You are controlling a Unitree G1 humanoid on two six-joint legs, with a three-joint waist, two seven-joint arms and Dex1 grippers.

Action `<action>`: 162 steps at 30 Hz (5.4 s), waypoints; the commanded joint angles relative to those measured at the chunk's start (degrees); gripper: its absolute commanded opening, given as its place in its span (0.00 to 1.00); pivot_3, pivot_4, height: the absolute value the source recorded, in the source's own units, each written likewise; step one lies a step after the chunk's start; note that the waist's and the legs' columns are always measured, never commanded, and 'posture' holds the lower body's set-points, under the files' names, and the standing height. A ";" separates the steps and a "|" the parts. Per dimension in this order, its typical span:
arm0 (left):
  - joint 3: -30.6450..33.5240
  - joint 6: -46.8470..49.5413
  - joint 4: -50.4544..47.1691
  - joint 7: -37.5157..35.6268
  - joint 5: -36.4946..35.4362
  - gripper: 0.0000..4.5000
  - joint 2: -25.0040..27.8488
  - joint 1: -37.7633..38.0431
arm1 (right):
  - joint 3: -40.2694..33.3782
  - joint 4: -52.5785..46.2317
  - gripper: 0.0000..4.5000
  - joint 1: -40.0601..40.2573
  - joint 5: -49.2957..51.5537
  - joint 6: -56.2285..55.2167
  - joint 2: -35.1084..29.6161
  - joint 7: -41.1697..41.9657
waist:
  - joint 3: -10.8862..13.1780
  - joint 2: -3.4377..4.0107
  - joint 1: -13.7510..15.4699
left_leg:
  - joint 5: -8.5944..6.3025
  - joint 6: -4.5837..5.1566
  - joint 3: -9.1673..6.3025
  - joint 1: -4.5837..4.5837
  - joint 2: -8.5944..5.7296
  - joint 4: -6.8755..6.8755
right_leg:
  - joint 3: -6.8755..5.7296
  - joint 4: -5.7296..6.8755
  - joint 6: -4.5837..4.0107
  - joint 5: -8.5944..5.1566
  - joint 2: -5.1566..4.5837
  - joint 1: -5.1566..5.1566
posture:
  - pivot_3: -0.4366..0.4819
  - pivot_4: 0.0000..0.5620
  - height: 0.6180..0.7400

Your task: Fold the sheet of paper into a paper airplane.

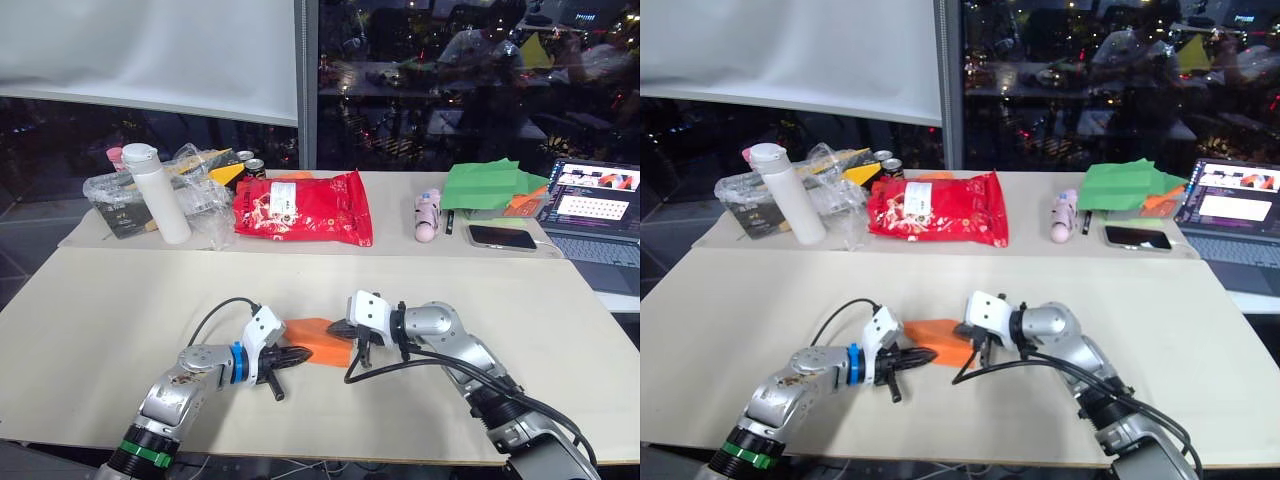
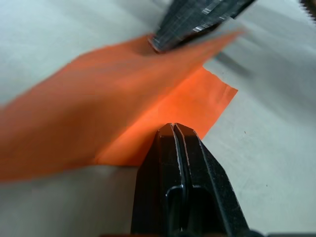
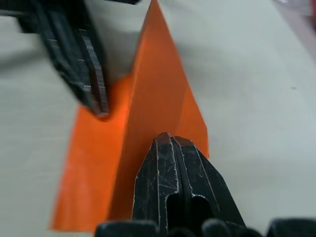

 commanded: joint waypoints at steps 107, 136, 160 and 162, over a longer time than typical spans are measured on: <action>-3.37 -8.24 3.11 -6.40 5.64 0.00 6.02 0.31 | -12.98 -12.09 0.66 4.10 30.31 56.76 -0.68 -8.54 | -0.06 0.04 -0.63 | -0.02 0.01 0.01 -0.06 0.05 -0.05 | 0.01 -0.07 0.04 -0.03 0.03 -0.13 | 0.48 0.27 0.79; -3.35 -8.26 0.48 -3.40 5.81 0.00 4.22 3.11 | -6.95 -14.38 0.66 -12.98 27.88 84.70 3.59 -27.51 | -0.13 0.09 -0.55 | -0.02 0.01 0.01 -0.34 0.05 -0.07 | 0.01 -0.09 0.03 0.00 0.02 -0.71 | 0.48 0.27 0.79; -2.03 -8.55 0.22 -3.41 5.76 0.00 5.10 4.59 | 1.14 -9.31 0.66 -15.57 25.81 76.91 7.72 -27.74 | -0.24 0.16 -2.17 | -0.02 0.02 0.01 -0.19 0.09 -0.11 | 0.01 0.00 0.09 0.02 0.03 -0.70 | 0.48 0.27 0.79; -2.00 -8.53 0.25 -3.43 5.77 0.00 5.13 4.63 | 0.46 -8.97 0.66 -15.73 26.12 76.90 7.87 -27.36 | -0.24 0.16 -2.20 | -0.02 0.02 0.01 -0.19 0.09 -0.11 | 0.01 0.00 0.09 0.02 0.04 -0.71 | 0.48 0.27 0.79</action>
